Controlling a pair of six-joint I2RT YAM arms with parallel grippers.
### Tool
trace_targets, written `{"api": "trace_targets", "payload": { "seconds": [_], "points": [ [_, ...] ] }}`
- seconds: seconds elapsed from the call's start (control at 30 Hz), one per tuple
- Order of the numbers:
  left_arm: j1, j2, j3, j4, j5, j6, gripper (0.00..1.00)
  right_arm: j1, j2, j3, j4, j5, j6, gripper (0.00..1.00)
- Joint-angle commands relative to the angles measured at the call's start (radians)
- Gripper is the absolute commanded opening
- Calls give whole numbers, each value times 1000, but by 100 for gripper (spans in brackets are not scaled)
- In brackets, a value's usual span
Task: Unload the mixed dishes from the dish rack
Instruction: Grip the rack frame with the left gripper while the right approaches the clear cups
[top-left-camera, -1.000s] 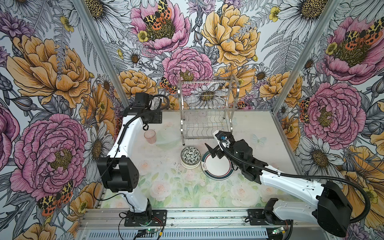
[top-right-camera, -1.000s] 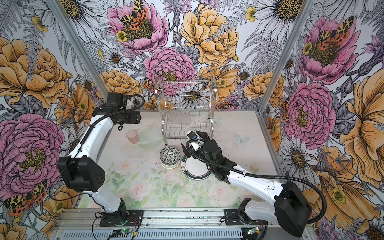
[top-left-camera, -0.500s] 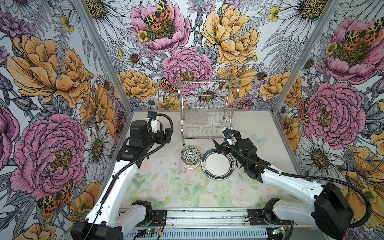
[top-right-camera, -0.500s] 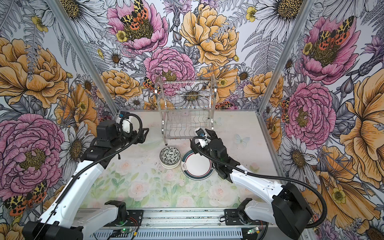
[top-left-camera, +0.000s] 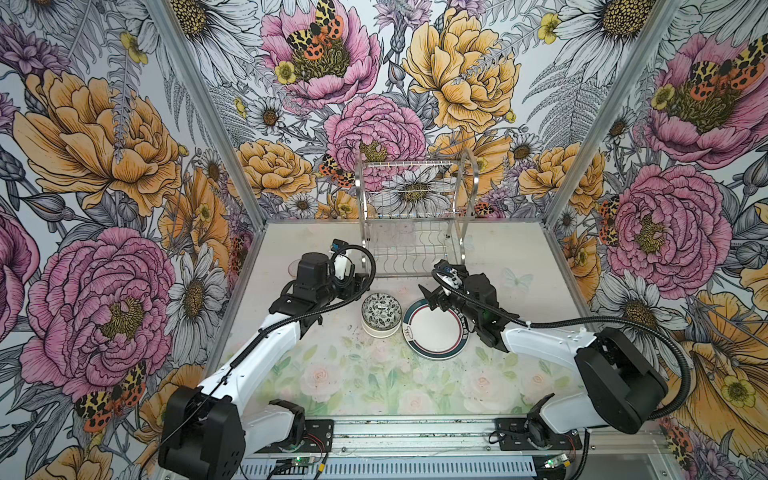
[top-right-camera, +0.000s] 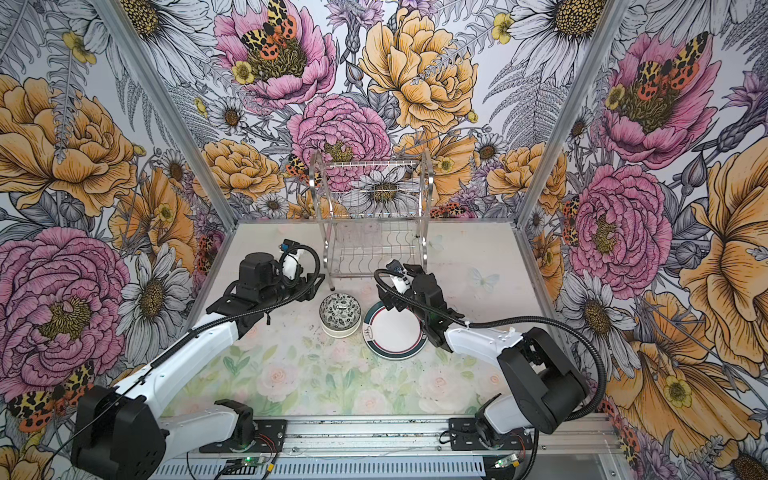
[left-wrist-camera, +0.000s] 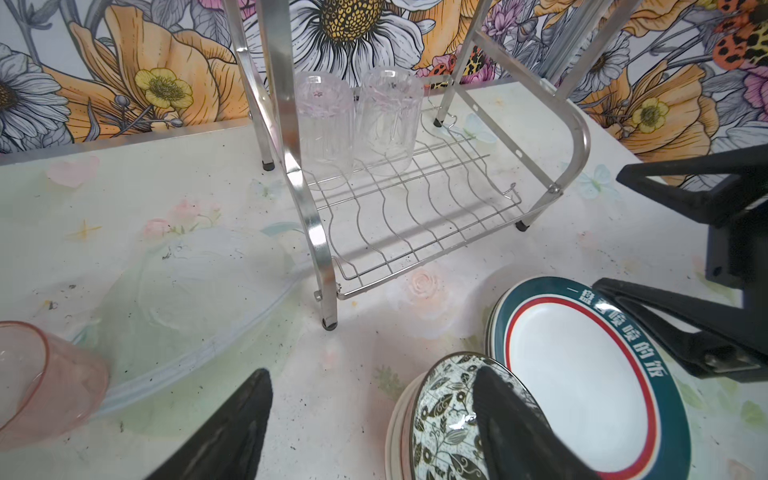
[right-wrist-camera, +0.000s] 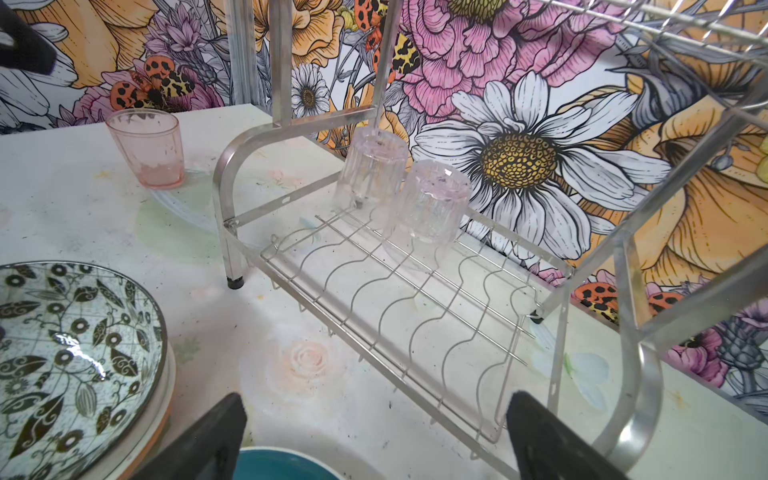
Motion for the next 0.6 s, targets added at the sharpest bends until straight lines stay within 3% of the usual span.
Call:
{"api": "trace_targets", "payload": {
  "seconds": [0.0, 0.37, 0.57],
  "points": [
    [-10, 54, 22, 122, 26, 2, 74, -17, 44, 57, 95, -77, -26, 100],
    [-14, 274, 114, 155, 27, 23, 64, -90, 245, 194, 163, -219, -25, 100],
    [-11, 332, 149, 171, 21, 11, 58, -108, 326, 256, 168, -241, -52, 100]
  ]
}}
